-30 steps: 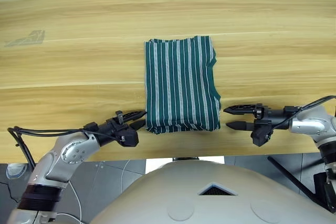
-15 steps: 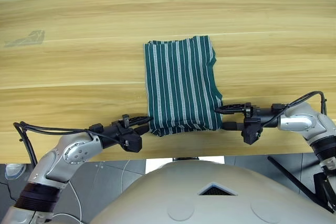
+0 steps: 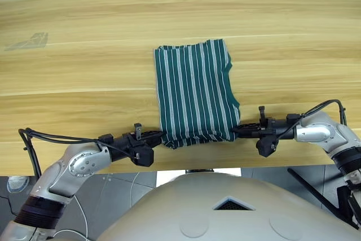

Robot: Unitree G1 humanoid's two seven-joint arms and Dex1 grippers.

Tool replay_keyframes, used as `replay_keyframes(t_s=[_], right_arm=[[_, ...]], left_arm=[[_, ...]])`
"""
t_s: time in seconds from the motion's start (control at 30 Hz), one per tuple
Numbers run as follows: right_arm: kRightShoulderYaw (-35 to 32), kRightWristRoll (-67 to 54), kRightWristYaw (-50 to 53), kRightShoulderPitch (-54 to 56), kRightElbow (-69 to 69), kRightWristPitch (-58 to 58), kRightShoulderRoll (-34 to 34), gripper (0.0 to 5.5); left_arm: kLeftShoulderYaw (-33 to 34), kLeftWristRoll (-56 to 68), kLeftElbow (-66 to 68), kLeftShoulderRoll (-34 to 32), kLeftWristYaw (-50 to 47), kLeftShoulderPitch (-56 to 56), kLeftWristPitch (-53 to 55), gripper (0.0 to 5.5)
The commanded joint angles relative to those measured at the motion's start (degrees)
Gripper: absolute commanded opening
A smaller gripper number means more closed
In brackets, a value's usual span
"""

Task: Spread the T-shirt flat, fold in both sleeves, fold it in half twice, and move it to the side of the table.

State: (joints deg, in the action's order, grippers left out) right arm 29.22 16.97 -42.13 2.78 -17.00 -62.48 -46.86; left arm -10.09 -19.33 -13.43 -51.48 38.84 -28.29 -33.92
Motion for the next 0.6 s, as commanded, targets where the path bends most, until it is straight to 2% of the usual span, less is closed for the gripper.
replay_keyframes(t_s=[0.03, 0.2, 0.33, 0.4, 0.5, 0.6], right_arm=[[0.69, -4.45, -2.68, 0.04, 1.09, 3.94, -1.35, 0.00], [0.99, -16.54, -10.08, -1.37, 5.50, 15.36, -2.62, 0.00], [0.44, -30.20, -18.07, -4.72, 13.98, 29.41, -4.76, 0.00], [-1.10, -38.50, -22.23, -5.62, 19.13, 39.05, -6.88, 0.00], [-5.01, -50.08, -27.91, -5.96, 25.73, 52.66, -10.73, 0.00], [-9.41, -57.52, -32.21, -7.33, 29.82, 61.83, -13.50, 0.00]], left_arm=[[-0.15, 0.39, 1.86, -2.15, 1.84, -0.59, 1.11, 0.01], [-0.19, 3.23, 2.95, -1.77, 2.41, 0.20, 0.98, 0.01], [0.47, 9.57, 1.60, -1.61, 4.35, 0.09, 3.35, 0.01], [1.27, 14.72, -0.10, -1.81, 6.19, -0.25, 6.15, 0.01], [3.34, 29.20, -9.98, -4.85, 11.43, -4.13, 14.33, 0.01], [9.23, 40.17, -18.56, -10.04, 17.27, -11.19, 19.79, 0.01]])
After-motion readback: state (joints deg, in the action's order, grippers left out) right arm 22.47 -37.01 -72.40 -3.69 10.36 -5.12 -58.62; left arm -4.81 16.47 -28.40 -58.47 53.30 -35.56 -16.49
